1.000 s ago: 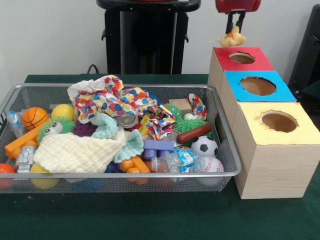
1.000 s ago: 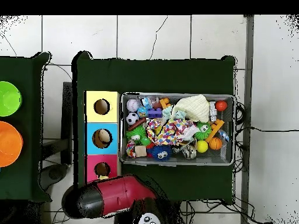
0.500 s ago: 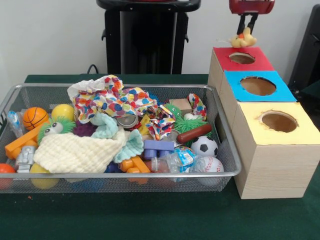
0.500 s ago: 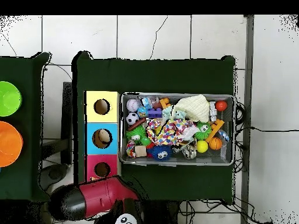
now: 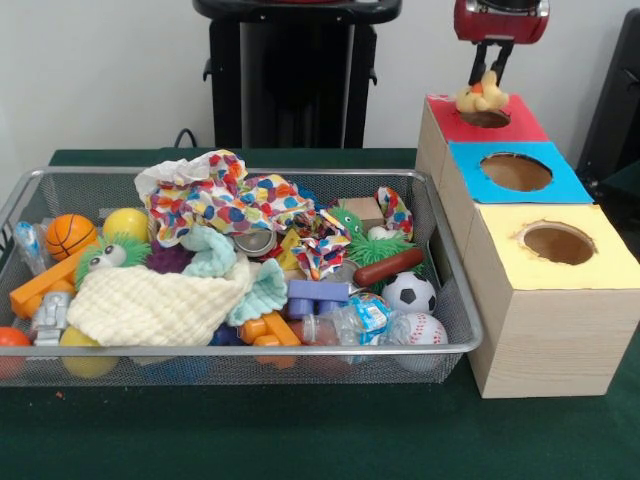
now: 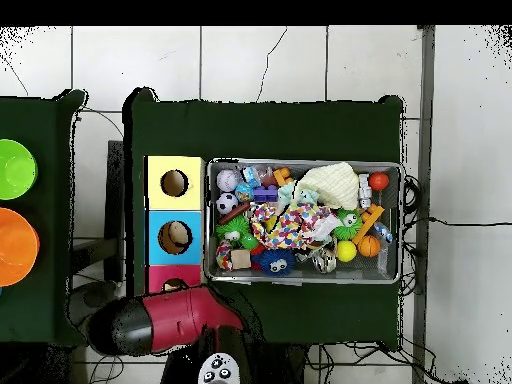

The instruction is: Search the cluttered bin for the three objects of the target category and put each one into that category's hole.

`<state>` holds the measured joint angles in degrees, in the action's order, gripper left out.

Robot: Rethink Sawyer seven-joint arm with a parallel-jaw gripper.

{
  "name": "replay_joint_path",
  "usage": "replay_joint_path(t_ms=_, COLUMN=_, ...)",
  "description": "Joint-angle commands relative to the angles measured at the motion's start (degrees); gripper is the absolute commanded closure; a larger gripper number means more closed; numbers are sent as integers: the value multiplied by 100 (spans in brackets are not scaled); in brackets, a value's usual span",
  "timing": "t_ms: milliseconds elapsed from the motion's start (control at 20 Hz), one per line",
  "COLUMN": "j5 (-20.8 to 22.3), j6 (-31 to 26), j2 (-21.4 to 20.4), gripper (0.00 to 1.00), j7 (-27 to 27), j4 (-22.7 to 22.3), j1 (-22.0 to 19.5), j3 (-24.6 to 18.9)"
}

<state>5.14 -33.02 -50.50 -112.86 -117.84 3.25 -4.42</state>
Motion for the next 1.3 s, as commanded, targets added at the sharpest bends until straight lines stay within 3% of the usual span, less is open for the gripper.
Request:
replay_joint_path(t_ms=50, j5=-17, j6=326, j2=636, gripper=100, j7=-1221, j4=580, j1=127, j3=343)
replay_joint_path(t_ms=200, j5=-86, j6=339, j2=722, gripper=100, j7=-1215, j4=548, j1=178, j3=378)
replay_joint_path(t_ms=250, j5=-222, j6=546, j2=754, gripper=0, j7=-1255, j4=446, j1=168, j3=360)
replay_joint_path(t_ms=450, j5=-593, j6=680, j2=819, gripper=0, j7=-1311, j4=283, j1=-15, j3=157)
replay_joint_path(t_ms=650, j5=-748, j6=722, j2=869, gripper=0, j7=-1335, j4=297, j1=46, j3=255)
replay_joint_path(t_ms=850, j5=-818, j6=414, j2=755, gripper=0, j7=-1179, j4=335, j1=48, j3=311)
replay_joint_path(t_ms=1050, j5=-815, j6=-1185, j2=-251, gripper=0, j7=-675, j4=349, j1=-168, j3=359)
replay_joint_path(t_ms=1300, j5=-703, j6=-2213, j2=-692, gripper=0, j7=-387, j4=562, j1=-397, j3=310)
